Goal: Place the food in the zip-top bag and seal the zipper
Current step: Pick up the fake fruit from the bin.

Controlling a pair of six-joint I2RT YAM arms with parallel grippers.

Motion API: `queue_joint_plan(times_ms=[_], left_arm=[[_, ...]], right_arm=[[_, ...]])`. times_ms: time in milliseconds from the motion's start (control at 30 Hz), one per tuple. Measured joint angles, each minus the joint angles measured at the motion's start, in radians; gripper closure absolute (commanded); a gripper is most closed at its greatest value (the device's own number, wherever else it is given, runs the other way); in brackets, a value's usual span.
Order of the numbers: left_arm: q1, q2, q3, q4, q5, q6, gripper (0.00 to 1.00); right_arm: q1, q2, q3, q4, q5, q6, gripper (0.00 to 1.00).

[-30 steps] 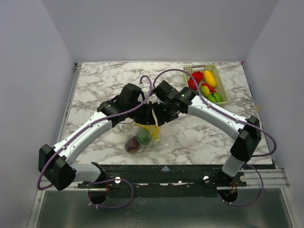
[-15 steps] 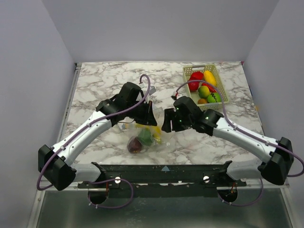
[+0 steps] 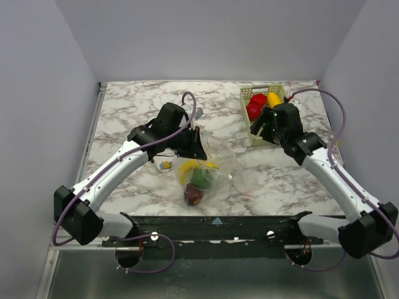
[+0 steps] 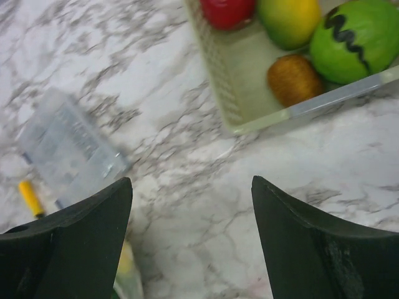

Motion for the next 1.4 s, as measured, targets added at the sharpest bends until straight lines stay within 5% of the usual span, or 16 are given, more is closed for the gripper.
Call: queue_joint_plan(times_ms=[167, 700, 1400], left_arm=[[-0.001, 0.007, -0.009, 0.004, -0.001, 0.021, 1.0], [-0.014, 0.008, -0.045, 0.024, -0.002, 0.044, 1.0], [-0.014, 0.008, -0.051, 0.031, 0.031, 0.043, 1.0]], right_arm=[[-0.166, 0.183, 0.024, 0.017, 0.008, -0.063, 0.18], [-0.179, 0.774, 0.573, 0.005, 0.233, -0.384, 0.13], [-0.195, 0.962, 0.59, 0.009, 0.335, -0.486, 0.25]])
